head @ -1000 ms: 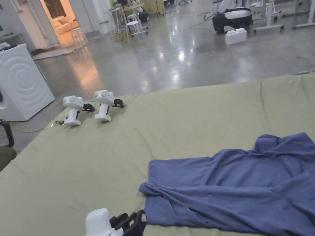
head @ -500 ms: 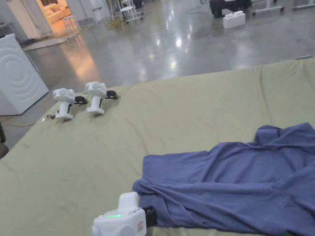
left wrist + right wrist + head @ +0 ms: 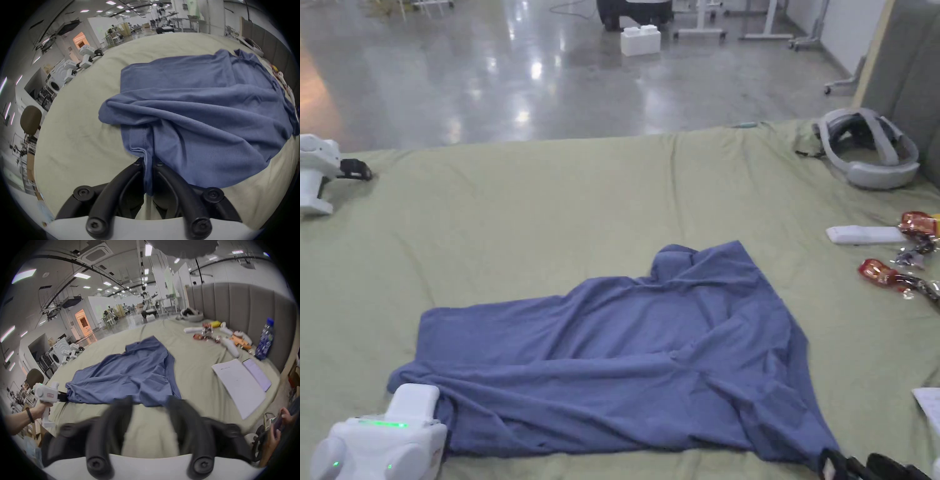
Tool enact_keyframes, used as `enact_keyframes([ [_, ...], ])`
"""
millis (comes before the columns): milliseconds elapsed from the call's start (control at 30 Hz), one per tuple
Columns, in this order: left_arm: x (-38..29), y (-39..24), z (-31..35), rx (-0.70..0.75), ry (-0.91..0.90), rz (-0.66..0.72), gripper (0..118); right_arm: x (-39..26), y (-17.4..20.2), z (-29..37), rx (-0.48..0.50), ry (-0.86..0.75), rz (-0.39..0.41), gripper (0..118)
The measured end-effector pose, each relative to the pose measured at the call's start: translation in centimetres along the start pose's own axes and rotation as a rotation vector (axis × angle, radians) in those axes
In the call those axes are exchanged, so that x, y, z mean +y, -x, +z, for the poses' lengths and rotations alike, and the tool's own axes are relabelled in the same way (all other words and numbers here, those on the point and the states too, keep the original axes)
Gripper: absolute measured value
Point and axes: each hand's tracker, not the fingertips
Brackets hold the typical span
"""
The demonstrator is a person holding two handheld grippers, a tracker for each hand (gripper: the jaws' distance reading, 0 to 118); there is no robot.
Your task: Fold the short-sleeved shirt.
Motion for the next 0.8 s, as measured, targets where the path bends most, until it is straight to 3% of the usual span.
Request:
enact_keyframes([
  [200, 0.0, 0.1, 0.1, -0.007, -0.001, -0.023, 11, 0.2, -2.2, -11.9, -0.107, 0.213, 0.015, 96],
  [233, -0.1, 0.2, 0.1, -0.01, -0.005, -0.025, 11, 0.1, -2.4, -13.6, -0.148, 0.258, 0.044, 92],
  [300, -0.3, 0.2, 0.3, -0.013, -0.012, -0.03, 11, -0.2, -2.9, -15.3, -0.159, 0.265, 0.011, 86],
  [333, -0.5, 0.2, 0.3, -0.014, -0.018, -0.032, 11, -0.2, -3.0, -15.4, -0.176, 0.261, -0.002, 72],
  [367, -0.5, 0.3, 0.2, -0.014, -0.023, -0.032, 11, 0.1, -2.7, -14.8, -0.17, 0.253, 0.005, 38],
  [400, -0.6, 0.3, 0.3, -0.012, -0.029, -0.029, 11, 0.5, -2.2, -14.2, -0.207, 0.234, 0.056, 38],
  [467, -0.9, 0.5, 0.6, -0.015, -0.04, -0.027, 10, 0.6, -1.9, -12.8, -0.26, 0.183, 0.17, 5],
  [500, -0.7, 0.8, 0.7, -0.025, -0.038, -0.029, 10, 0.8, -2.2, -12.4, -0.213, 0.188, 0.147, 5],
  [600, -1.3, 2.9, 3.7, -0.06, -0.109, 0.058, 9, 1.7, -2.5, -10.6, -0.223, 0.168, 0.108, 5],
  [700, -2.8, 4.5, 7.4, -0.069, -0.174, 0.111, 9, 2.2, -2.4, -7.8, -0.274, 0.108, 0.146, 5],
  [800, -5.1, 5.9, 10.0, -0.093, -0.169, 0.131, 9, 2.0, -2.3, -4.6, -0.272, 0.104, 0.119, 5],
])
